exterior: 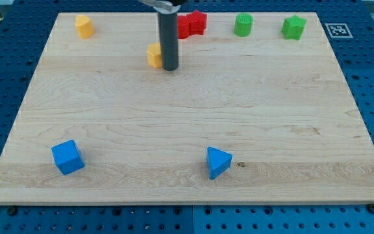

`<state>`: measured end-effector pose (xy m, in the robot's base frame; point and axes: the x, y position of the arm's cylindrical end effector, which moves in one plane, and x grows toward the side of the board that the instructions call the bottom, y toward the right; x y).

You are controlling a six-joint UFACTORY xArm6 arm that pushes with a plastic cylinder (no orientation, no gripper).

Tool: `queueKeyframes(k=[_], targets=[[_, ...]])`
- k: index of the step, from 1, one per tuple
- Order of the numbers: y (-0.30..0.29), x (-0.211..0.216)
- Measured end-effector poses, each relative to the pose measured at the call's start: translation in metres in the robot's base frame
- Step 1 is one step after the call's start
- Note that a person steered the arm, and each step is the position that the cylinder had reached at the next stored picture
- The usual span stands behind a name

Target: Push the yellow hexagon towards the top side

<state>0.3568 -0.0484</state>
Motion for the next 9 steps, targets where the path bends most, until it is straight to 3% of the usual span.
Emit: queueKeyframes(k=[1,3,5,7,9], targets=[[-0.026,-0.024],[-0.043,0.000],[-0.055,-0.063],[-0.074,-0.052],[-0.087,-0.092]])
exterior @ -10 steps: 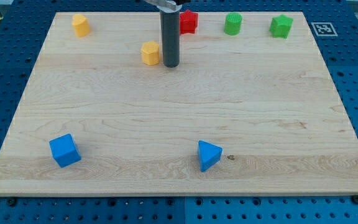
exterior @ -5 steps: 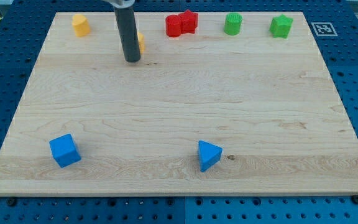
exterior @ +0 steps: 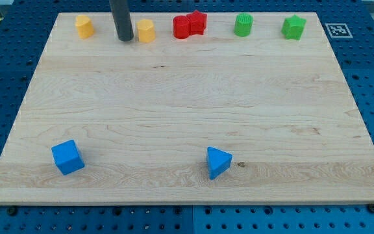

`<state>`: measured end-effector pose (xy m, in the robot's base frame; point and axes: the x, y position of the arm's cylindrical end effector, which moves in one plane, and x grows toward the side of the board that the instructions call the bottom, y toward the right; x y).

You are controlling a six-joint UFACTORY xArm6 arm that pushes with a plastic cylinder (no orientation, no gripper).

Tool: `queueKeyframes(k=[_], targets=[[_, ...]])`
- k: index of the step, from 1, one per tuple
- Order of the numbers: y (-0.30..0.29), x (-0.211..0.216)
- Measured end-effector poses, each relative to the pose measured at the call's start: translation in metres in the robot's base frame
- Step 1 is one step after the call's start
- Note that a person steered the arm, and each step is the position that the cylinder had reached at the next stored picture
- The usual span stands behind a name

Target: Push the yellow hexagon towards the top side

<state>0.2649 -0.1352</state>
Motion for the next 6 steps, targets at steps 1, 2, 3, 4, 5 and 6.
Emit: queueKeyframes(k=[1,2,3,4,5,6], targets=[[0.001,-0.008],[-0.001,0.005],[0.007,0.020],[0.037,0.012],[0.059,0.002],[0.053,0.025]])
